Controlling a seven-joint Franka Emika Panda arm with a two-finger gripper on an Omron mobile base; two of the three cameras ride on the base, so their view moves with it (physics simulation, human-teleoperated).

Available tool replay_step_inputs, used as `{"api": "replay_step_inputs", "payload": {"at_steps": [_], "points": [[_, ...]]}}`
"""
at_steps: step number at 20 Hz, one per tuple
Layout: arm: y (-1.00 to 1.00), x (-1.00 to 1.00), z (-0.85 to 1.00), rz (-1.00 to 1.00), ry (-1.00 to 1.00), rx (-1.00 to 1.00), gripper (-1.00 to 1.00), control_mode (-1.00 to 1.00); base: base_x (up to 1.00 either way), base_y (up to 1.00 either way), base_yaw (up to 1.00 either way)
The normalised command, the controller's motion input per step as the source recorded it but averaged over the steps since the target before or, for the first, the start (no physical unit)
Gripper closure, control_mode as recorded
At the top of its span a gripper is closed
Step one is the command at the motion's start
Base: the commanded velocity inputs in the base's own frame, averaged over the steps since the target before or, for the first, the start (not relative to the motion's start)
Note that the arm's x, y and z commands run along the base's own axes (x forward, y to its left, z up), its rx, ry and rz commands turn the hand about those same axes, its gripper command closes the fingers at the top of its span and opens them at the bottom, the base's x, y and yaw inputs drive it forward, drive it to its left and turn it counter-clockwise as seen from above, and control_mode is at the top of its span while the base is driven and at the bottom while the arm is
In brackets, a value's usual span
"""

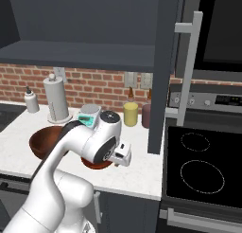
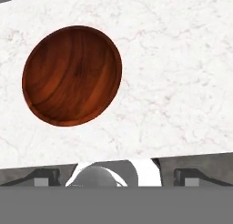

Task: Pick up the bowls on the counter and stack them on top of one another in the open cabinet. Place the smaller bowl on top of the larger bowl.

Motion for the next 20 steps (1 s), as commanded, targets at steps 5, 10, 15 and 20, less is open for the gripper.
{"api": "replay_step_inputs", "payload": {"at_steps": [5, 10, 15, 20], "points": [[0.00, 0.35, -0.23, -0.01, 0.01, 0.00, -1.00, -1.00, 0.00, 0.00, 0.00], [0.00, 0.38, -0.19, 0.00, 0.02, 0.04, -1.00, -1.00, 0.00, 0.00, 0.00], [-0.06, 0.25, -0.27, 0.00, 0.00, 0.14, -1.00, -1.00, 0.00, 0.00, 0.00], [0.00, 0.25, -0.29, 0.00, 0.00, 0.08, -1.00, -1.00, 0.00, 0.00, 0.00]]}}
